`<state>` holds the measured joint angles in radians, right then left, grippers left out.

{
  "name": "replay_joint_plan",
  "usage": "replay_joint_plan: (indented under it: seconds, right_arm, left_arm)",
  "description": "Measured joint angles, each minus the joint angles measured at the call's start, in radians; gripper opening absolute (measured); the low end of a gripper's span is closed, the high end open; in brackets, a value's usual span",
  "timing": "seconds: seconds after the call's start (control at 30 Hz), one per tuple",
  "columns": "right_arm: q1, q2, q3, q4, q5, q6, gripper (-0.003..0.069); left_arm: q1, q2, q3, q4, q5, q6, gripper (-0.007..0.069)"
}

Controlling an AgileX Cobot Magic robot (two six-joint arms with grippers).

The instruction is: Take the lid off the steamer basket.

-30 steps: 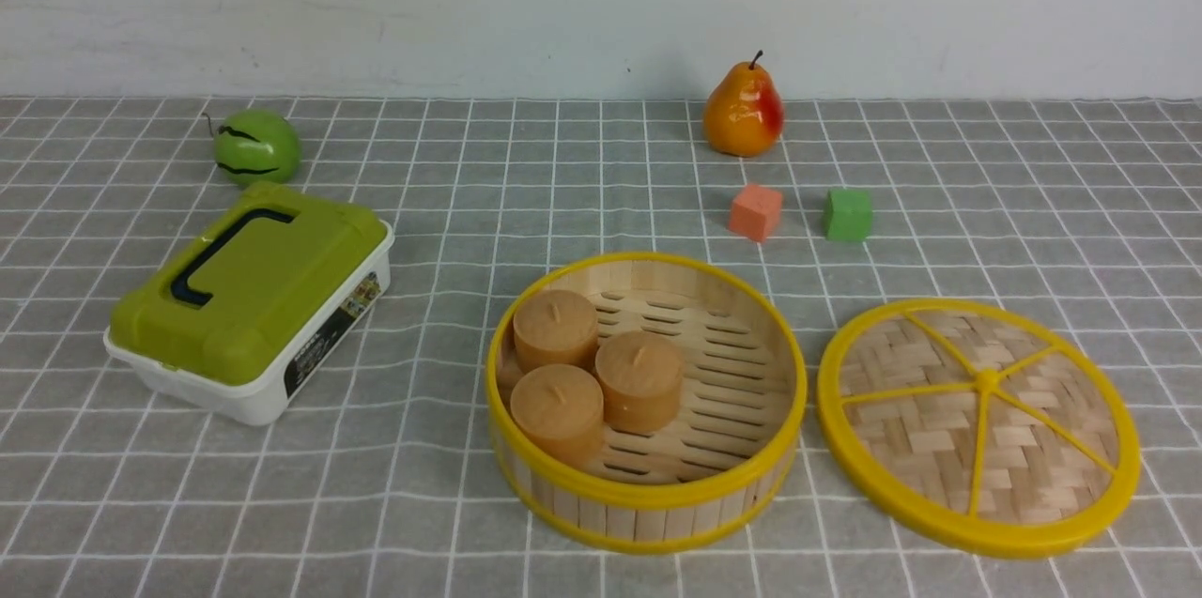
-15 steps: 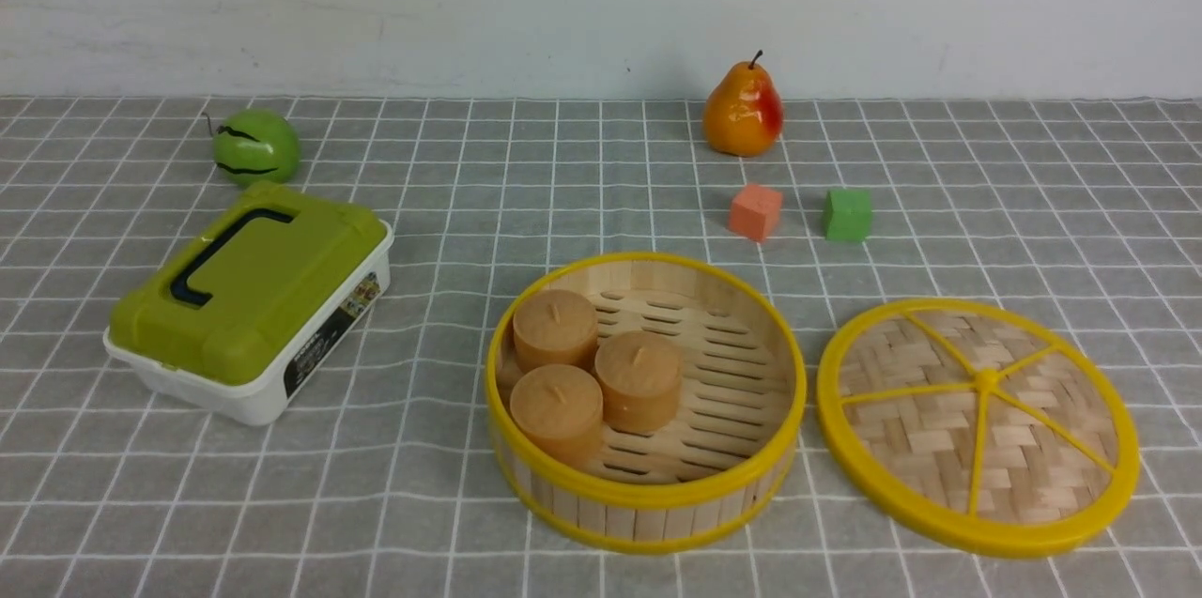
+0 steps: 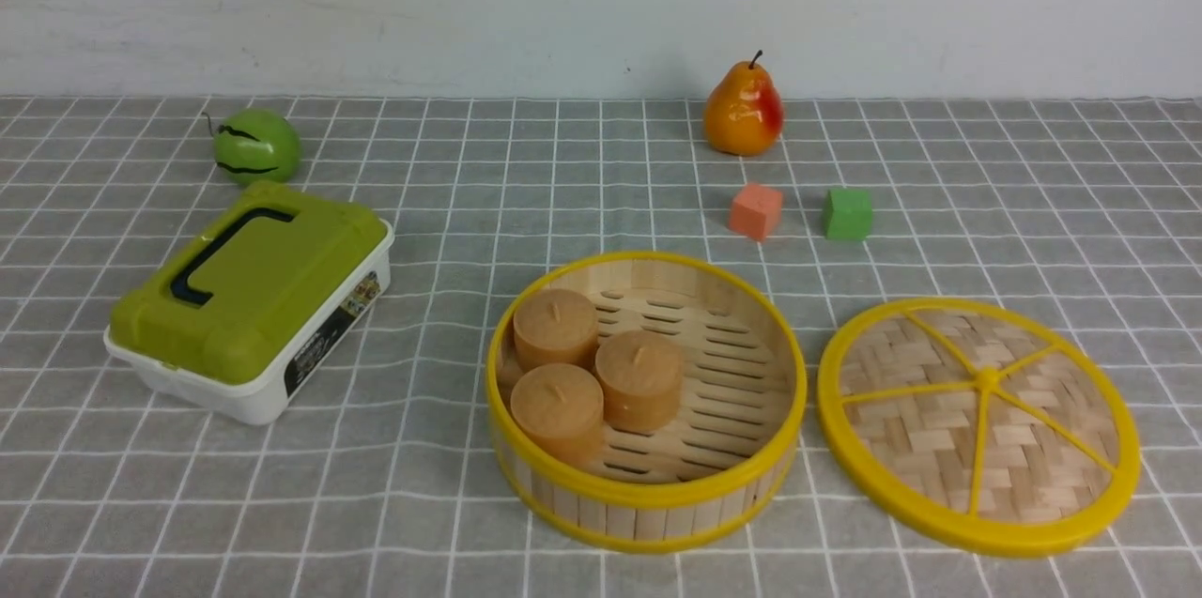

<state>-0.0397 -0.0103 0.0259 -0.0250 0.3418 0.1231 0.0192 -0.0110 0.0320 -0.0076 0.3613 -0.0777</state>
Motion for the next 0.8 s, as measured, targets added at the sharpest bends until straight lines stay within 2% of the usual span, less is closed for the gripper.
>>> replay_joint_plan:
  seconds: [0.8]
  right_arm:
    - [0.000, 0.000, -0.006, 0.000, 0.035, 0.000, 0.0048]
  left_arm:
    - [0.000, 0.000, 0.000, 0.000, 0.000, 0.000, 0.0239]
